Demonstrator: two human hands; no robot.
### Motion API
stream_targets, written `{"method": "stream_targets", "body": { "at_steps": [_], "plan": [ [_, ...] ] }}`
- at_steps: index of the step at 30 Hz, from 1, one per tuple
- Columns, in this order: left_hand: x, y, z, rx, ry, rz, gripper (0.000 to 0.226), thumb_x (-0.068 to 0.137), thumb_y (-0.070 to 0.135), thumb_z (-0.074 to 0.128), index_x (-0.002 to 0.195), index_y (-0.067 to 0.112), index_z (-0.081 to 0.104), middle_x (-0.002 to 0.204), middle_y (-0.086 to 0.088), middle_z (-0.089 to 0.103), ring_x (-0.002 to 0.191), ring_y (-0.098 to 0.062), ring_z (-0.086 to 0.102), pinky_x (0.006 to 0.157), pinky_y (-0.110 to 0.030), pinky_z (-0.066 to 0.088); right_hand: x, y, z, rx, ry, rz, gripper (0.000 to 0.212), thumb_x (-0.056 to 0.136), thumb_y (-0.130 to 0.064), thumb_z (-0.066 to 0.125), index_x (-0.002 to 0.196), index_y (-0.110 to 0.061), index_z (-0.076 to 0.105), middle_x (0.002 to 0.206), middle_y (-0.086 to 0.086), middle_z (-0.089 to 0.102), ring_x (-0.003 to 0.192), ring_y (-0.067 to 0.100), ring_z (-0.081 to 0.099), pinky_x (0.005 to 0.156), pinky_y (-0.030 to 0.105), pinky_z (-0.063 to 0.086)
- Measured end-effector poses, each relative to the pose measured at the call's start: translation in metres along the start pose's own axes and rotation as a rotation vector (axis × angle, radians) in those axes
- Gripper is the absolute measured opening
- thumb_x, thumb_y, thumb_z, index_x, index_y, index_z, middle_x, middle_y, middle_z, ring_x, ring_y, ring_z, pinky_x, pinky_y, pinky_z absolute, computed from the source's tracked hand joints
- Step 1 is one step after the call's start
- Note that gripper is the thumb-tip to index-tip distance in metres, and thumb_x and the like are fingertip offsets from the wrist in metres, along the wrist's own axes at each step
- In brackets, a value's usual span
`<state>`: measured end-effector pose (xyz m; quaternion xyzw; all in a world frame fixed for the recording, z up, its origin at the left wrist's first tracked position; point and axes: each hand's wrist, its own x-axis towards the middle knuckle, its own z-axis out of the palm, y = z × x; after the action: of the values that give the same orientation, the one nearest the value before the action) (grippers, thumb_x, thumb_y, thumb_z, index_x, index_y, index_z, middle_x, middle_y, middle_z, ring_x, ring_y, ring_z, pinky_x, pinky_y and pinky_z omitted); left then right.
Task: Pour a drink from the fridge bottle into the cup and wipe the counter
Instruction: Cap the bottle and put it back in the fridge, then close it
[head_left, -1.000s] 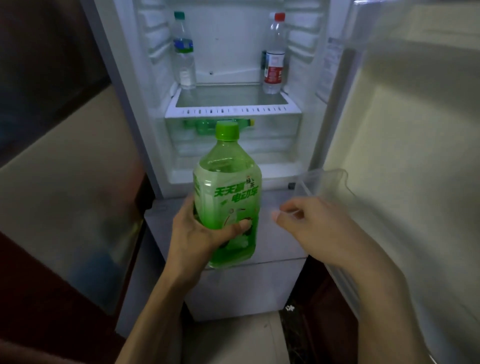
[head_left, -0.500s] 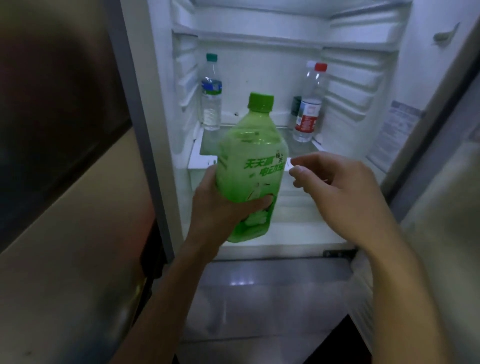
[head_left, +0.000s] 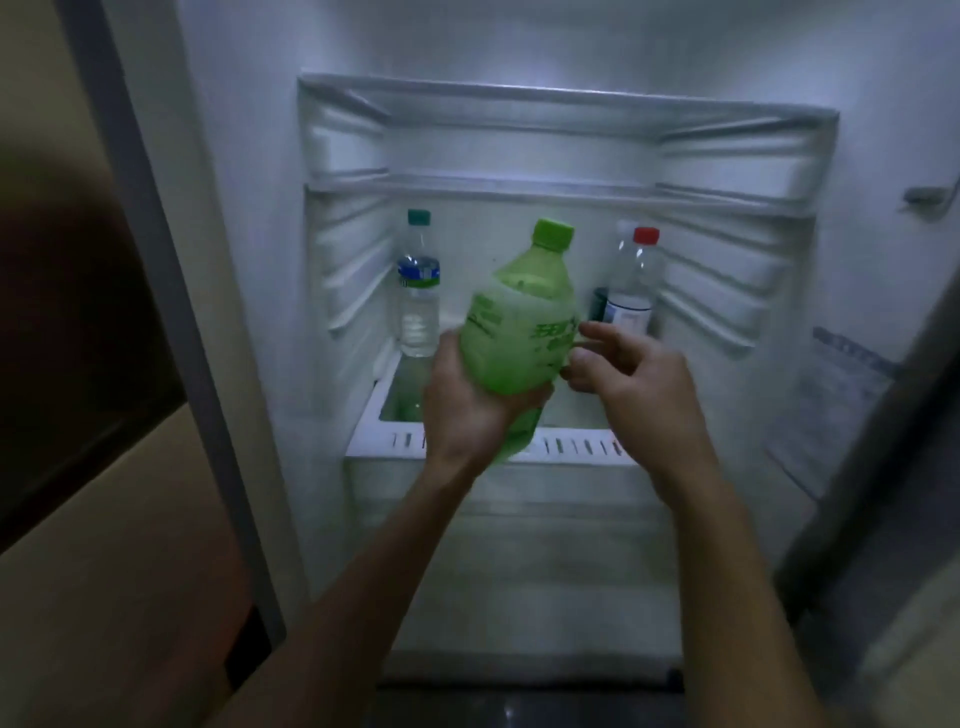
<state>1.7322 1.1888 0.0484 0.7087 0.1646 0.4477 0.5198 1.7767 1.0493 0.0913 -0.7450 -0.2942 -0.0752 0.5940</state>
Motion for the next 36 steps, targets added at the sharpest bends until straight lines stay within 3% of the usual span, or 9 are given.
{"method": "stream_targets", "body": {
  "at_steps": [5, 9, 12, 15, 23, 27, 30, 32, 36],
  "plan": [
    [0.029, -0.012, 0.03, 0.033, -0.037, 0.005, 0.076, 0.053, 0.034, 0.095, 0.112, 0.025, 0.049, 0.11, 0.001, 0.066, 0.098, -0.017, 0.065, 0.08, -0.044, 0.059, 0.034, 0.024, 0.004, 0.109, 0.043, 0.047, 0.047, 0.077, -0.03, 0.065, 0.121, -0.015, 0.064, 0.103, 0.001, 0.072, 0.096, 0.016, 0.069, 0.089, 0.042, 0.056],
    [0.043, -0.03, 0.046, 0.044, -0.041, -0.028, 0.075, 0.056, 0.028, 0.096, 0.114, 0.023, 0.048, 0.112, 0.0, 0.067, 0.099, -0.018, 0.065, 0.077, -0.038, 0.059, 0.049, 0.042, 0.015, 0.156, 0.099, 0.079, 0.032, 0.08, -0.025, 0.064, 0.112, -0.022, 0.066, 0.096, -0.003, 0.071, 0.094, 0.016, 0.068, 0.088, 0.043, 0.056],
    [0.054, -0.046, 0.054, 0.018, -0.056, -0.043, 0.078, 0.055, 0.026, 0.096, 0.118, 0.018, 0.051, 0.111, 0.001, 0.068, 0.099, -0.018, 0.067, 0.079, -0.041, 0.061, 0.063, 0.049, 0.02, 0.119, 0.096, 0.065, 0.031, 0.087, -0.012, 0.063, 0.119, -0.013, 0.065, 0.092, -0.007, 0.067, 0.093, 0.015, 0.067, 0.087, 0.04, 0.057],
    [0.07, -0.057, 0.06, -0.022, -0.105, -0.091, 0.08, 0.053, 0.024, 0.096, 0.119, 0.018, 0.051, 0.112, 0.001, 0.067, 0.102, -0.019, 0.067, 0.083, -0.046, 0.06, 0.08, 0.056, 0.024, 0.064, 0.06, 0.076, 0.035, 0.088, -0.014, 0.062, 0.123, -0.011, 0.064, 0.097, -0.004, 0.067, 0.096, 0.015, 0.067, 0.088, 0.04, 0.057],
    [0.106, -0.073, 0.075, -0.097, -0.214, -0.2, 0.085, 0.058, 0.013, 0.095, 0.127, 0.015, 0.045, 0.121, -0.004, 0.062, 0.111, -0.021, 0.062, 0.093, -0.04, 0.058, 0.112, 0.074, 0.033, -0.01, 0.076, 0.074, 0.036, 0.086, -0.013, 0.062, 0.121, -0.01, 0.065, 0.098, 0.0, 0.068, 0.096, 0.016, 0.066, 0.087, 0.042, 0.057],
    [0.13, -0.085, 0.077, -0.151, -0.299, -0.274, 0.089, 0.06, 0.009, 0.094, 0.132, 0.012, 0.041, 0.123, -0.006, 0.062, 0.11, -0.023, 0.064, 0.081, -0.035, 0.06, 0.127, 0.079, 0.043, -0.081, 0.071, 0.056, 0.038, 0.088, -0.012, 0.06, 0.126, -0.011, 0.063, 0.099, -0.003, 0.066, 0.087, 0.008, 0.062, 0.077, 0.025, 0.056],
    [0.147, -0.093, 0.079, -0.15, -0.343, -0.294, 0.099, 0.051, 0.016, 0.098, 0.133, 0.012, 0.043, 0.122, -0.008, 0.066, 0.11, -0.026, 0.067, 0.081, -0.041, 0.062, 0.139, 0.082, 0.049, -0.154, 0.052, 0.055, 0.04, 0.089, -0.014, 0.059, 0.129, -0.013, 0.061, 0.108, 0.003, 0.069, 0.087, 0.008, 0.059, 0.062, 0.008, 0.041],
    [0.157, -0.095, 0.079, -0.129, -0.369, -0.312, 0.104, 0.044, 0.021, 0.099, 0.133, 0.013, 0.046, 0.122, -0.008, 0.067, 0.111, -0.027, 0.067, 0.089, -0.048, 0.06, 0.147, 0.083, 0.052, -0.177, 0.045, 0.065, 0.041, 0.089, -0.016, 0.059, 0.13, -0.013, 0.06, 0.112, 0.004, 0.068, 0.09, 0.009, 0.058, 0.061, 0.009, 0.04],
    [0.177, -0.099, 0.078, -0.039, -0.405, -0.319, 0.093, 0.052, 0.02, 0.098, 0.131, 0.016, 0.05, 0.122, -0.005, 0.067, 0.113, -0.026, 0.065, 0.096, -0.047, 0.057, 0.159, 0.084, 0.058, -0.222, 0.009, 0.045, 0.045, 0.09, -0.017, 0.057, 0.135, -0.013, 0.056, 0.121, 0.006, 0.066, 0.099, 0.014, 0.06, 0.079, 0.024, 0.047]
  ]
}}
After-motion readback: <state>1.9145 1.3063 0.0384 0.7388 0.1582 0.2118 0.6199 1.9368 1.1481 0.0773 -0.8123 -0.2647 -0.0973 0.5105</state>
